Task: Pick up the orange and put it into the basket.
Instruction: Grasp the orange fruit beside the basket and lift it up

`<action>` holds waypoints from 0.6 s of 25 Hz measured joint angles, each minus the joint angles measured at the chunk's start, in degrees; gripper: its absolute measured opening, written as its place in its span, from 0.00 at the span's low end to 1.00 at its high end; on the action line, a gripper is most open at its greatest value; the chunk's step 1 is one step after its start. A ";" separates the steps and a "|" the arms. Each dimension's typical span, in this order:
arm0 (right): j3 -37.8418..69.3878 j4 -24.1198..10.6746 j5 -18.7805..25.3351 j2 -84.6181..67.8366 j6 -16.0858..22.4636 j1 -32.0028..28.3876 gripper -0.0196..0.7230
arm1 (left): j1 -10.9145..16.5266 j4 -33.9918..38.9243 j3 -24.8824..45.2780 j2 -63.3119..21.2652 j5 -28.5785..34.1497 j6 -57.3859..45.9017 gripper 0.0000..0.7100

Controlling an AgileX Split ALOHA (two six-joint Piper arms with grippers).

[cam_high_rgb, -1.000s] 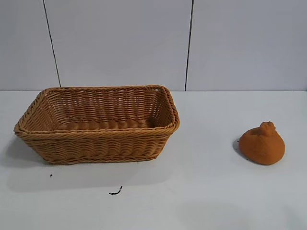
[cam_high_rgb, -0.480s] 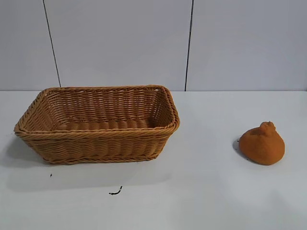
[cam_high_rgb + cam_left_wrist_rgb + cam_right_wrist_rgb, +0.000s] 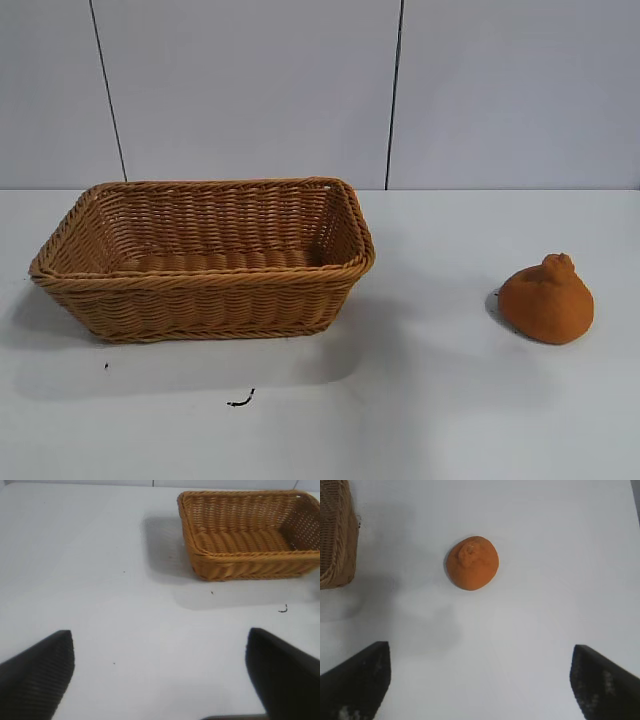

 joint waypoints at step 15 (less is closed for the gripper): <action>-4.97 1.85 -3.86 27.46 -1.03 0.00 0.93 | 0.00 0.00 0.00 0.00 0.00 0.00 0.94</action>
